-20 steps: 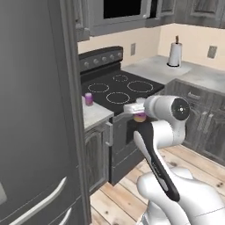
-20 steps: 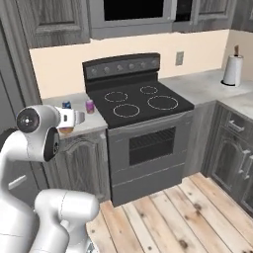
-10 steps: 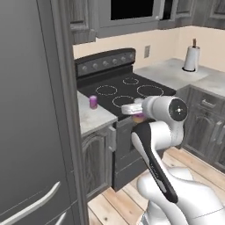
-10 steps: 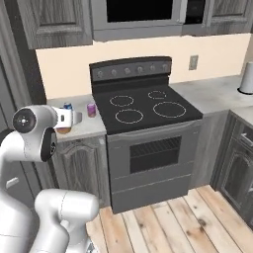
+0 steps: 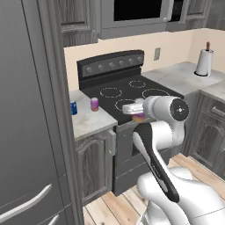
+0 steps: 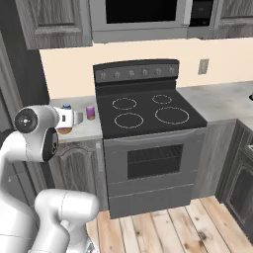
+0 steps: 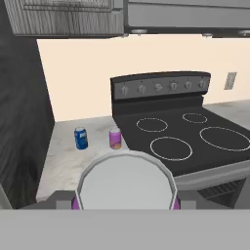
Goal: Four empty soda cans are scattered around the kitchen. Gather all the cans and cluster them next to the stove for recycling.
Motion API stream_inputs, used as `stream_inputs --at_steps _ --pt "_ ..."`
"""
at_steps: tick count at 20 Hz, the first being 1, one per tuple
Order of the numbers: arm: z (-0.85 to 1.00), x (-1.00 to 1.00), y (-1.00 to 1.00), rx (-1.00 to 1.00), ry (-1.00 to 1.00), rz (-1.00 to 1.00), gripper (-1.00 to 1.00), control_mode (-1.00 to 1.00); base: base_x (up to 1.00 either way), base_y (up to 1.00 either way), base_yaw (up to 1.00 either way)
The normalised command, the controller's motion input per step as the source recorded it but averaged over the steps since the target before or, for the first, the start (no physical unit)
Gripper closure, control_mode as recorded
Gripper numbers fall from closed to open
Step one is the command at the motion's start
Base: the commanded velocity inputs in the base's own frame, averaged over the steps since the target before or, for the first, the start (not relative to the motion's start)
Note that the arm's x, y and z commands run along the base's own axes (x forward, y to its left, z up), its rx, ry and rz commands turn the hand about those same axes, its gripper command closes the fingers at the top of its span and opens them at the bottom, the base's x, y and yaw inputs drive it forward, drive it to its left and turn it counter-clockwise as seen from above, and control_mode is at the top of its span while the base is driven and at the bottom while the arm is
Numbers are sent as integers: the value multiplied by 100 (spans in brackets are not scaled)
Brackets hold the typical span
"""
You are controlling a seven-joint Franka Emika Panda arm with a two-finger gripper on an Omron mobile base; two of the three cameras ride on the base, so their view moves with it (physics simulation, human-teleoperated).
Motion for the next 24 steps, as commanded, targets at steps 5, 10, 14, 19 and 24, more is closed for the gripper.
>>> stream_inputs --at_steps 5,10,14,19,24 --pt "0 0 0 0 0 0 100 100 42 -8 34" --pt "0 0 0 0 0 0 100 100 32 -36 30" --pt "0 0 0 0 0 0 100 100 22 -49 26" --pt "0 0 0 0 0 0 100 100 23 -48 25" --pt "0 0 0 0 0 0 100 100 21 -40 16"
